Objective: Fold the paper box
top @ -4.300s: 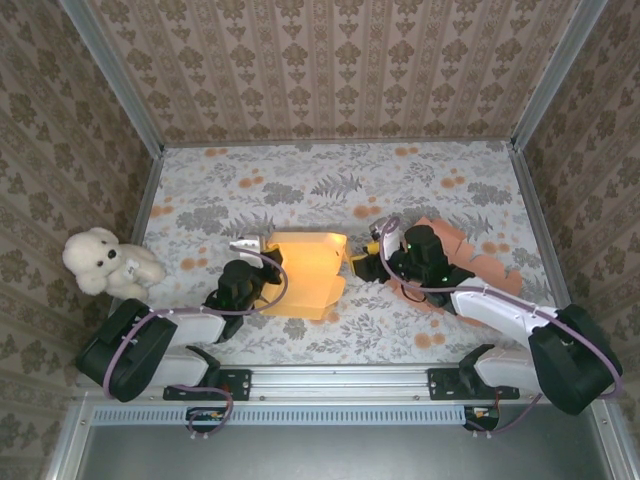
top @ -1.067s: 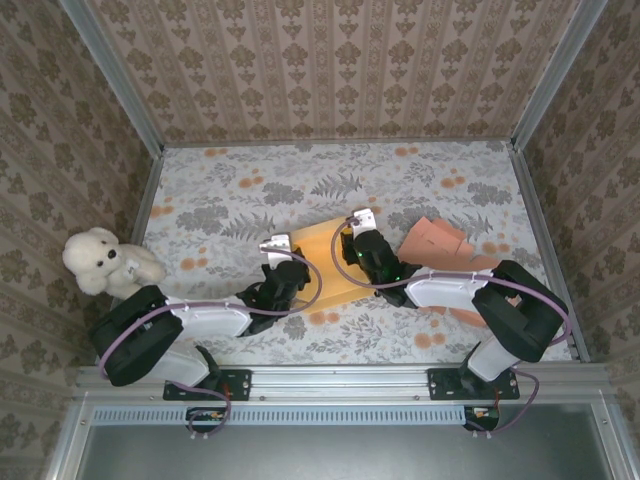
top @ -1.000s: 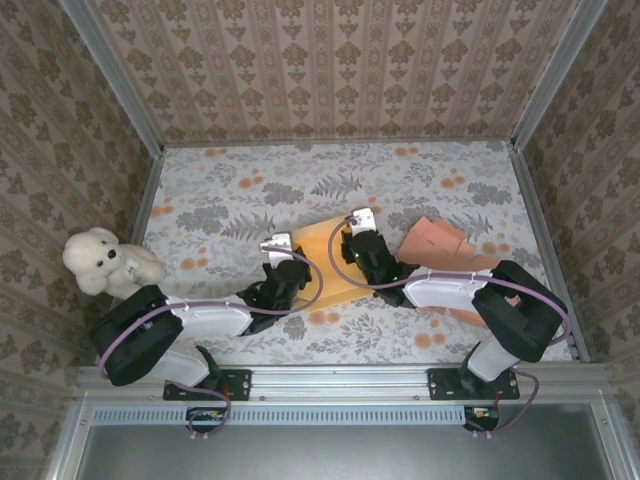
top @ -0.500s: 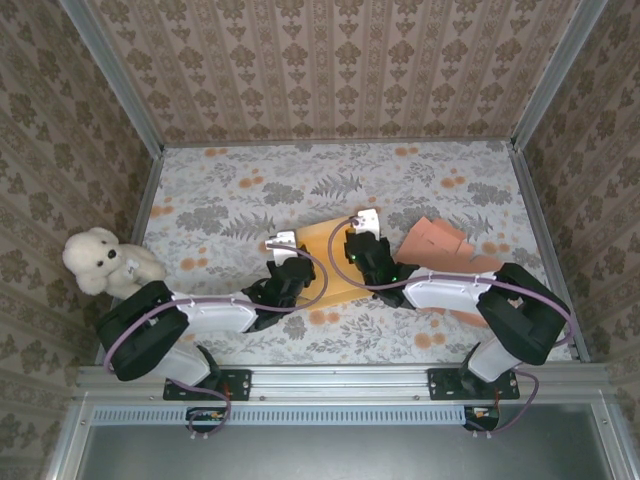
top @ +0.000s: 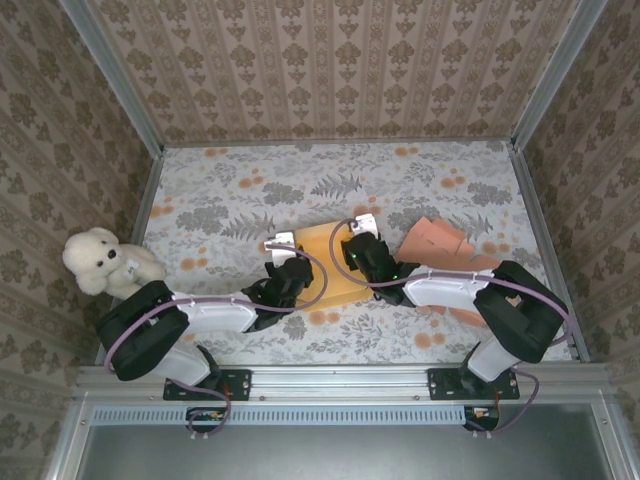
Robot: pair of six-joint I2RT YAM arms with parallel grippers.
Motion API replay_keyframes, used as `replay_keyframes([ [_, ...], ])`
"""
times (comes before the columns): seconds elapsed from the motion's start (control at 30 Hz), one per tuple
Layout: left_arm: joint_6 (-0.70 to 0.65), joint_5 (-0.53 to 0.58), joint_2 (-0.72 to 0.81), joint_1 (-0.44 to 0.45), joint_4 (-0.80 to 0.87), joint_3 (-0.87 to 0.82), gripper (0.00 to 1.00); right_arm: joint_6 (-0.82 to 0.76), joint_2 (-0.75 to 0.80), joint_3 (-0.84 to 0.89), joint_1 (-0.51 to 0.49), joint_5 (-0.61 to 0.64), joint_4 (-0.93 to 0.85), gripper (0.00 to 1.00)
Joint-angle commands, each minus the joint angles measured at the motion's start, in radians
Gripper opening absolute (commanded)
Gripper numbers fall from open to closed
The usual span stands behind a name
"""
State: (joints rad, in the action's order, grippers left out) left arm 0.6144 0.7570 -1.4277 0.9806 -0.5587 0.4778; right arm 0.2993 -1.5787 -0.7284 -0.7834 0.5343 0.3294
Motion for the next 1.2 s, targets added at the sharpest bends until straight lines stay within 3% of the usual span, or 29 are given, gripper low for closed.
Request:
replay_keyframes([
  [0.0,0.019,0.037,0.022,-0.011,0.005,-0.016,0.0,0.002,-0.029,-0.004,0.014,0.023,-0.044,0.47],
  [0.1,0.024,0.034,0.045,-0.021,0.006,-0.032,0.0,-0.01,-0.036,0.004,0.015,0.035,-0.046,0.44],
  [0.13,0.025,0.033,0.053,-0.022,0.006,-0.037,0.0,-0.01,-0.037,0.008,0.016,0.044,-0.041,0.39],
  [0.23,0.025,0.038,0.063,-0.025,0.014,-0.041,0.0,0.01,-0.027,0.008,0.017,0.111,-0.067,0.12],
  [0.3,0.034,0.049,0.059,-0.026,0.035,-0.033,0.0,0.044,-0.022,-0.011,0.014,0.212,-0.125,0.09],
  [0.37,0.042,0.058,0.05,-0.026,0.056,-0.023,0.0,0.048,-0.021,-0.02,0.007,0.303,-0.147,0.11],
  [0.47,0.042,0.064,0.034,-0.026,0.053,-0.018,0.0,0.04,-0.009,-0.003,0.005,0.312,-0.119,0.18],
  [0.53,0.035,0.062,0.027,-0.026,0.043,-0.015,0.0,0.026,0.016,0.023,0.005,0.223,-0.068,0.29],
  [0.7,0.013,0.061,0.002,-0.028,0.036,0.006,0.0,0.015,0.096,0.059,0.005,-0.024,-0.021,0.44],
  [1.0,-0.044,0.035,-0.031,-0.062,-0.037,0.004,0.0,0.023,0.288,0.09,0.005,-0.217,-0.121,0.52],
  [1.17,-0.234,-0.067,-0.073,-0.078,-0.25,-0.032,0.0,0.038,0.377,0.089,0.01,-0.199,-0.165,0.53],
])
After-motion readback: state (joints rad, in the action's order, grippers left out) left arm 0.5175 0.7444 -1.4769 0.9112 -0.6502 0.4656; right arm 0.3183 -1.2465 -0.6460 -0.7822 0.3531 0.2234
